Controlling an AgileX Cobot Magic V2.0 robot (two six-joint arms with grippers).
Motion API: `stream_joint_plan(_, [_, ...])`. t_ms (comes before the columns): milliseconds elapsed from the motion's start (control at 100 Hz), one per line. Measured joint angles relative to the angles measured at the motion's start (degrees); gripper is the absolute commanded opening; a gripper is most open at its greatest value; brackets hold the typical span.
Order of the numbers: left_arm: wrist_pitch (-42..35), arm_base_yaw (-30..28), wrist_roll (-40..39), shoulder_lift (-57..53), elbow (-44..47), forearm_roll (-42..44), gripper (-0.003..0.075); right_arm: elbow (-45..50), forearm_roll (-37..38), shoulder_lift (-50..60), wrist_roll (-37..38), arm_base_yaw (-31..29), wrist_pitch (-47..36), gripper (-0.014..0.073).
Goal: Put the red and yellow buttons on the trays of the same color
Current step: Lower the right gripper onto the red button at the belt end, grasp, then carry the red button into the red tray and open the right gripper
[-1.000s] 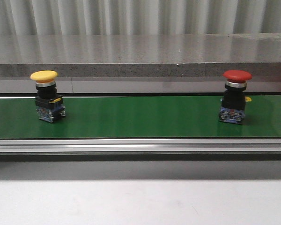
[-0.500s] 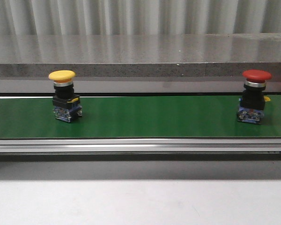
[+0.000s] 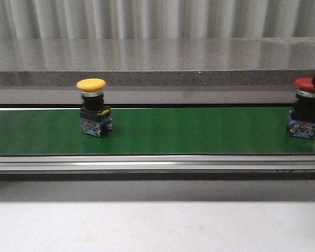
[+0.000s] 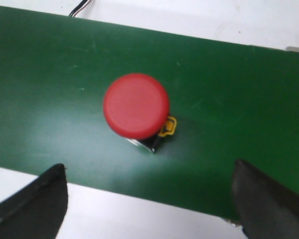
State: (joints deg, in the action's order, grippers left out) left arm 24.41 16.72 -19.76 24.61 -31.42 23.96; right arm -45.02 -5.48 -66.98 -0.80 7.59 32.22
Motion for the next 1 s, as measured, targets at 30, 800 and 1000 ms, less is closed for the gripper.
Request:
stream_joint_plan(30, [0.00,0.00,0.00,0.00,0.00,0.00,-0.0020,-0.72,-0.10,-0.95,0.00,0.00,-0.17,0.0654])
stream_joint_plan(800, [0.00,0.00,0.00,0.00,0.00,0.00,-0.0020,-16.74,0.94,-14.41,-0.13,-7.89,6.27,0.0122])
stream_joint_plan(1000, [0.00,0.00,0.00,0.00,0.00,0.00,-0.0020,-25.02,0.94,-18.37,-0.13,-16.68,6.38,0.0122])
